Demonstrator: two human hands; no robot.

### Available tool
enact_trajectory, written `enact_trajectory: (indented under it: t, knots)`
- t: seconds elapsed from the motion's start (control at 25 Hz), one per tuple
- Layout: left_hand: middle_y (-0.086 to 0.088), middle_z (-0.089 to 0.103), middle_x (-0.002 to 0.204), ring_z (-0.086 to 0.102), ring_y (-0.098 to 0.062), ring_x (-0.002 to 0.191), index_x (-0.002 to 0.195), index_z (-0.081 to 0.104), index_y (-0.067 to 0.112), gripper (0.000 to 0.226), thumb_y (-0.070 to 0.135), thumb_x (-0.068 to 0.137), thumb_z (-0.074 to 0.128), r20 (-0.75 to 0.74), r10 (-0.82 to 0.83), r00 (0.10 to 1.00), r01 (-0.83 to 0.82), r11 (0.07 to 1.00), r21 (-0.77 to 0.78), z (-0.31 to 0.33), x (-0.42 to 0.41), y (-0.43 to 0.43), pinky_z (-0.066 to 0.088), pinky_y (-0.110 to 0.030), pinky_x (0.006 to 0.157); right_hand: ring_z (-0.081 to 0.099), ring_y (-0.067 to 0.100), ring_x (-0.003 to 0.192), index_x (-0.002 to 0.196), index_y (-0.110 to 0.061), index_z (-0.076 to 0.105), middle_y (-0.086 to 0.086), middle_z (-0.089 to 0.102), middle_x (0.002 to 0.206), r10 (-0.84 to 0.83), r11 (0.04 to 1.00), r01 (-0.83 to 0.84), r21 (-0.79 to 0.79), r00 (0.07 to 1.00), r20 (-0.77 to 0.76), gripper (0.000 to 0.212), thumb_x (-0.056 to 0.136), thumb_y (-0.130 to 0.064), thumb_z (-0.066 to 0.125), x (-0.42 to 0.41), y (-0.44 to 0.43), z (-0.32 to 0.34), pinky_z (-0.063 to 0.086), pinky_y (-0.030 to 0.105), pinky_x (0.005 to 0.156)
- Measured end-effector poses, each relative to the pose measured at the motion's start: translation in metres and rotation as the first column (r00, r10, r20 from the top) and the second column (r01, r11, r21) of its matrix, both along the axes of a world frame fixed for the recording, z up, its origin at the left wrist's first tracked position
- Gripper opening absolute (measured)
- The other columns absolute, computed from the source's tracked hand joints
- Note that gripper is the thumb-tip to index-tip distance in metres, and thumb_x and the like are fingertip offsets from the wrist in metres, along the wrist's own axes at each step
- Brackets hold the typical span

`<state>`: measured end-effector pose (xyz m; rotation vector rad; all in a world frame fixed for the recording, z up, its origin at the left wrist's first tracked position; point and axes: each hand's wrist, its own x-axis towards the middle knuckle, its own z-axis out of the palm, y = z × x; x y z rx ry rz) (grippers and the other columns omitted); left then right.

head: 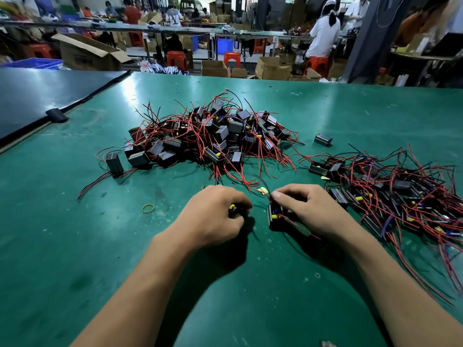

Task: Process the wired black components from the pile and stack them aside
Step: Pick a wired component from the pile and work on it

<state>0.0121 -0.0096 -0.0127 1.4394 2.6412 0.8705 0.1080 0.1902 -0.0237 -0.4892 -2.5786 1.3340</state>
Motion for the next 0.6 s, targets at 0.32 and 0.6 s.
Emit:
enact_trajectory:
  t: [0.32, 0.6]
  knots:
    - [0.006, 0.073, 0.100, 0.063, -0.017, 0.098, 0.105, 0.072, 0.026, 0.024, 0.029, 0.081, 0.067, 0.037, 0.145, 0.989, -0.146, 0.989, 0.006, -0.002, -0.004, -0.002, 0.052, -0.033, 0.086, 0.074, 0.012, 0.088, 0.101, -0.029, 0.072, -0.012, 0.077, 0.091, 0.166, 0.986, -0.167, -0.007, 0.976, 0.141, 0.028, 0.079, -0.017, 0.084, 0.012, 0.008, 0.021, 0.056, 0.031, 0.089]
    - [0.010, 0.064, 0.095, 0.053, -0.014, 0.094, 0.100, 0.067, 0.025, 0.020, 0.032, 0.081, 0.071, -0.024, 0.178, 0.984, -0.176, 0.982, 0.071, 0.001, -0.008, -0.005, 0.047, -0.032, 0.082, 0.066, -0.002, 0.073, 0.100, -0.028, 0.074, -0.014, 0.074, 0.086, 0.028, 0.983, -0.007, 0.183, 0.993, -0.115, 0.023, 0.080, -0.021, 0.082, 0.016, 0.007, 0.030, 0.051, 0.014, 0.073]
